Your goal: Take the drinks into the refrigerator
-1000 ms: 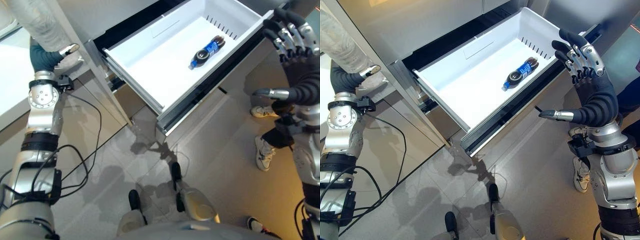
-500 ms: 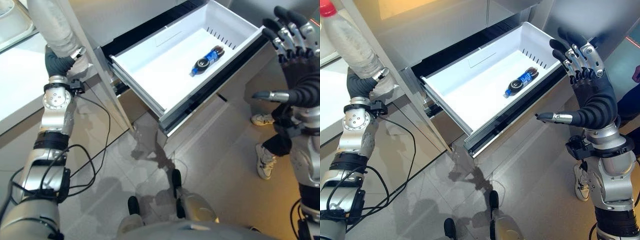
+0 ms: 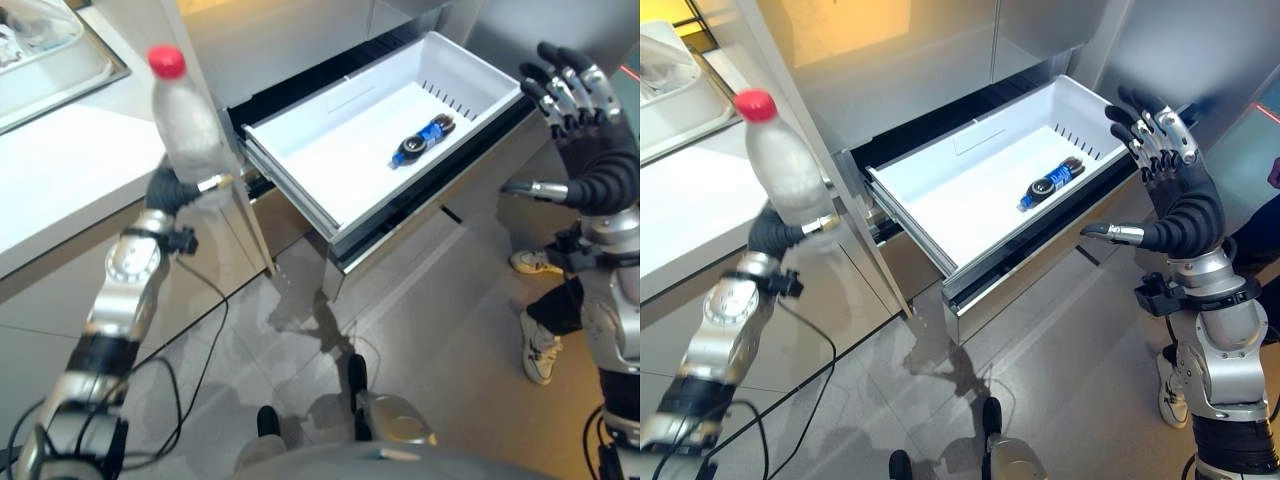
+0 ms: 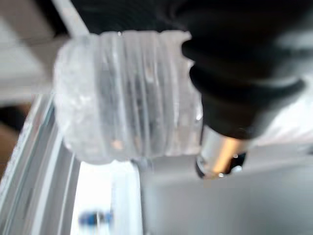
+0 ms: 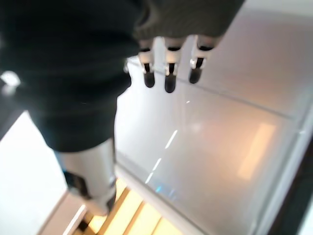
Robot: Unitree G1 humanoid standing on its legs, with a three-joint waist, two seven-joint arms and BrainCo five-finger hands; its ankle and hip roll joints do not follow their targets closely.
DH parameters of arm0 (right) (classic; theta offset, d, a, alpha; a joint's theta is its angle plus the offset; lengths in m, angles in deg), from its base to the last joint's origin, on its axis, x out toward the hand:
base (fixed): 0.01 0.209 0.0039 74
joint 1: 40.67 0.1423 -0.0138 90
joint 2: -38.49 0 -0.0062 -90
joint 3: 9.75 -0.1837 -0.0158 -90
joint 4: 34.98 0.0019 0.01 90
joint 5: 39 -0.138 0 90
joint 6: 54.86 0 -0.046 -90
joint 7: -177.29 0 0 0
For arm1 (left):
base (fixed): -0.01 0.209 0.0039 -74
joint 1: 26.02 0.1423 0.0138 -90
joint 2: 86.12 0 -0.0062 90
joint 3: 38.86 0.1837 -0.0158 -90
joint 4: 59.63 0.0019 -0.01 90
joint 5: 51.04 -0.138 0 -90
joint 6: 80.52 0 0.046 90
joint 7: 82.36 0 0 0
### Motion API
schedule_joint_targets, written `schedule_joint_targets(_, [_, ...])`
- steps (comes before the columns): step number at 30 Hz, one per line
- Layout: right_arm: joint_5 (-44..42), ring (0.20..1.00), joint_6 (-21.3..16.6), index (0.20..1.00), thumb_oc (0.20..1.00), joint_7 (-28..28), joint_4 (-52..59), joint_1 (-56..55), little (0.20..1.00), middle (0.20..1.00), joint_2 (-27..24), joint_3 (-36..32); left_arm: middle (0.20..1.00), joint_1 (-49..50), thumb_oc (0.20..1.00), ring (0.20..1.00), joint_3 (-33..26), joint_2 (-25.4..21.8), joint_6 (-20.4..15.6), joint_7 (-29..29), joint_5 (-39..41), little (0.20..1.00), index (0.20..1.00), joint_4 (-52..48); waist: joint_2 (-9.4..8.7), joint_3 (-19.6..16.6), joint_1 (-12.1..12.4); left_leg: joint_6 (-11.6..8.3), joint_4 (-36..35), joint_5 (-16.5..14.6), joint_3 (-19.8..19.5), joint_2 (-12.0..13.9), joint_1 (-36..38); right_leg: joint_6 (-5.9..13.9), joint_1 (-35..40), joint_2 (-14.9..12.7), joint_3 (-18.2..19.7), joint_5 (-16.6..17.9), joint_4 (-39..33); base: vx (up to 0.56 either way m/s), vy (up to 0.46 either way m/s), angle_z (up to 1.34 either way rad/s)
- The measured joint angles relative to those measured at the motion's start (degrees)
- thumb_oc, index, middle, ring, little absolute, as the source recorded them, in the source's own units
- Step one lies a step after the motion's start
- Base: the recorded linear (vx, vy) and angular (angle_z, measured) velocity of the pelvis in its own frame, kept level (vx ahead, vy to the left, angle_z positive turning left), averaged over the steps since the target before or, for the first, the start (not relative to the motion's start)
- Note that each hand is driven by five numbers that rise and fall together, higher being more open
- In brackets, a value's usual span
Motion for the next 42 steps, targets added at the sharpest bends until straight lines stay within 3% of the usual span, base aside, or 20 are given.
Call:
schedule_joint_targets(4, [-0.2,1.0,1.19,1.0,1.0,1.4,-2.53,-1.93,1.0,1.0,-0.36,-0.2,0.2,7.43,0.2,0.2,-1.5,-0.54,1.03,-5.75,4.85,0.2,0.2,-9.61,0.83,-0.67,2.13,0.3,-0.03,-0.06,-1.49,-0.15,1.74,0.4,2.54,-0.44,-1.0,-0.65,-0.04,-0.01,0.012,0.19])
schedule_joint_targets(5, [-1.2,1.0,1.55,1.0,1.0,2.17,-3.51,-2.6,1.0,1.0,-0.84,0.19,0.2,8.98,0.2,0.2,-2.16,-0.8,1.01,-7.8,6.07,0.2,0.2,-12.01,1.1,-1.22,1.7,0.46,-0.02,-0.15,-2.17,-0.2,1.9,0.62,3.03,-0.51,-1.58,-1.01,0.0,-0.03,0.004,0.25])
schedule_joint_targets(7, [-5.91,1.0,2.84,1.0,1.0,4.81,-5.72,-2.85,1.0,1.0,-2.58,2.72,0.2,9.34,0.2,0.2,-2.17,-2.07,1.1,-10.38,7.17,0.2,0.2,-14.19,1.81,-2.83,3.09,0.51,-0.03,-0.1,-2.75,-0.29,1.83,0.74,3.34,-0.7,-1.83,-1.23,-0.08,-0.03,0.002,0.21])
schedule_joint_targets(10, [-12.01,1.0,7.05,1.0,1.0,8.99,-10.03,-2.7,1.0,1.0,-9.25,10.98,0.2,9.29,0.2,0.2,-1.72,-10.09,1.15,-13.59,6.95,0.2,0.2,-17.33,1.93,-4.59,3.13,0.32,-0.01,0.17,-4.18,-0.33,2.48,0.66,5.18,-0.7,-2.39,-1.11,-0.86,-0.02,0.002,0.22])
schedule_joint_targets(16, [-18.23,1.0,10.67,1.0,1.0,12.33,-11.29,6.29,1.0,1.0,-12.4,24.54,0.2,8.39,0.2,0.2,3.49,-14.17,1.04,-16.61,7.01,0.2,0.2,-17.73,2.41,-6.97,4.41,0.51,-0.05,-0.09,-3.68,-0.51,4.22,1.08,6.97,-0.79,-1.74,-1.38,-0.88,-0.01,-0.002,-0.03])
schedule_joint_targets(21, [-19.78,1.0,11.47,1.0,1.0,13.52,-10.61,17.88,1.0,1.0,-10.97,36.28,0.2,4.18,0.2,0.2,11.57,-16.52,1.74,-17.53,6.86,0.2,0.2,-17.24,2.24,-9.21,4.79,0.77,-0.04,-0.22,-3.52,-0.54,5.02,1.12,7.25,-0.79,-1.49,-1.3,-0.89,0.0,-0.005,-0.02])
schedule_joint_targets(25, [-19.04,1.0,12.11,1.0,1.0,14.77,-8.5,22.07,1.0,1.0,-10.06,40.65,0.2,2.64,0.2,0.2,12.54,-16.6,2.07,-17.56,6.61,0.2,0.2,-16.39,2.31,-9.8,4.92,0.73,-0.04,-0.22,-3.34,-0.62,5.73,1.15,7.81,-0.83,-1.32,-1.3,-0.89,0.0,-0.003,-0.02])
schedule_joint_targets(42, [-18.01,1.0,12.45,1.0,1.0,15.44,-5.22,24.06,1.0,1.0,1.54,44.71,0.2,0.54,0.2,0.2,18.57,-15.96,4.08,-17.56,5.8,0.2,0.2,-12.85,2.33,-10.01,4.63,1.01,-0.13,-0.45,-0.25,-1.0,6.72,1.17,7.08,-0.77,1.51,-0.39,-0.88,0.0,-0.003,-0.09])
